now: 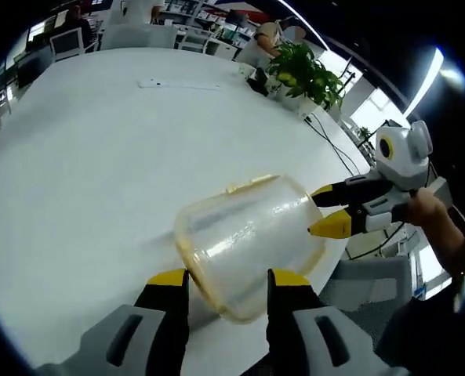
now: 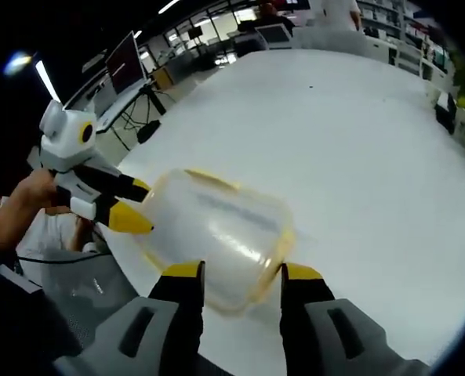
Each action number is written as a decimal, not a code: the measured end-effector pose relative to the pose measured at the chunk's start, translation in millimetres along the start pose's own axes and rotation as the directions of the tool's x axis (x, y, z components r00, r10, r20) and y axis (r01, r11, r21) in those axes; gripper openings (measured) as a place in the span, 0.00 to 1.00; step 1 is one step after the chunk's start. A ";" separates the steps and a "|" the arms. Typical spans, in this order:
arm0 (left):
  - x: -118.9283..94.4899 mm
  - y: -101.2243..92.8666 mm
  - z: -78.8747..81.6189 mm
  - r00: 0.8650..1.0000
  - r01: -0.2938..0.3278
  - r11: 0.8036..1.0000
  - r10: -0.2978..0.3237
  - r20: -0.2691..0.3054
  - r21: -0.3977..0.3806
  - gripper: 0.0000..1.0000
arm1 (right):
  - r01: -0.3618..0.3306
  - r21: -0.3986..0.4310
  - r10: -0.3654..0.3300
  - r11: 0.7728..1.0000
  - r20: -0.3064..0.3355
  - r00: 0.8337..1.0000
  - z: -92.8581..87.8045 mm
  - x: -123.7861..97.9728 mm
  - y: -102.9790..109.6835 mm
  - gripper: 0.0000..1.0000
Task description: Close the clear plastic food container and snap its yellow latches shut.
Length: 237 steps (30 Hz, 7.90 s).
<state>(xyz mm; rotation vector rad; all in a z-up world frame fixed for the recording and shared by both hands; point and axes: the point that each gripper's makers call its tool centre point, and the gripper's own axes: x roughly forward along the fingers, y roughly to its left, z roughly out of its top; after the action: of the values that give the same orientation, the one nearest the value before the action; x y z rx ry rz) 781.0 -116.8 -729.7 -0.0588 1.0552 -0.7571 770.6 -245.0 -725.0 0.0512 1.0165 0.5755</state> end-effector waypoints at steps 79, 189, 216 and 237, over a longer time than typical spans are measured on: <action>2.0 -56.9 23.8 0.995 0.086 0.801 -0.095 -0.016 0.593 0.25 | -0.227 -0.520 0.253 0.823 -0.022 0.967 41.3 8.2 43.9 0.18; 25.4 -79.8 -3.7 0.999 -0.007 0.355 -0.039 0.022 0.935 0.27 | -0.604 -0.528 0.303 0.598 -0.548 0.779 41.4 51.1 54.5 0.33; 23.9 -80.4 -8.9 1.000 0.009 0.350 -0.032 0.003 0.937 0.37 | -0.558 -0.627 0.268 0.544 -0.500 0.824 52.2 52.1 53.7 0.35; 1.9 -57.2 0.4 0.999 -0.026 0.555 -0.019 0.043 0.831 0.46 | -0.454 -0.660 0.277 0.598 -0.362 0.890 79.1 30.1 34.5 0.42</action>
<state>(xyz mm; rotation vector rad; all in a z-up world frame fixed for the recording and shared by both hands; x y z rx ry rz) 751.3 -160.9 -708.6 0.7584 0.5470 -1.1908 831.8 -183.8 -695.7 -0.5524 0.9245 1.3836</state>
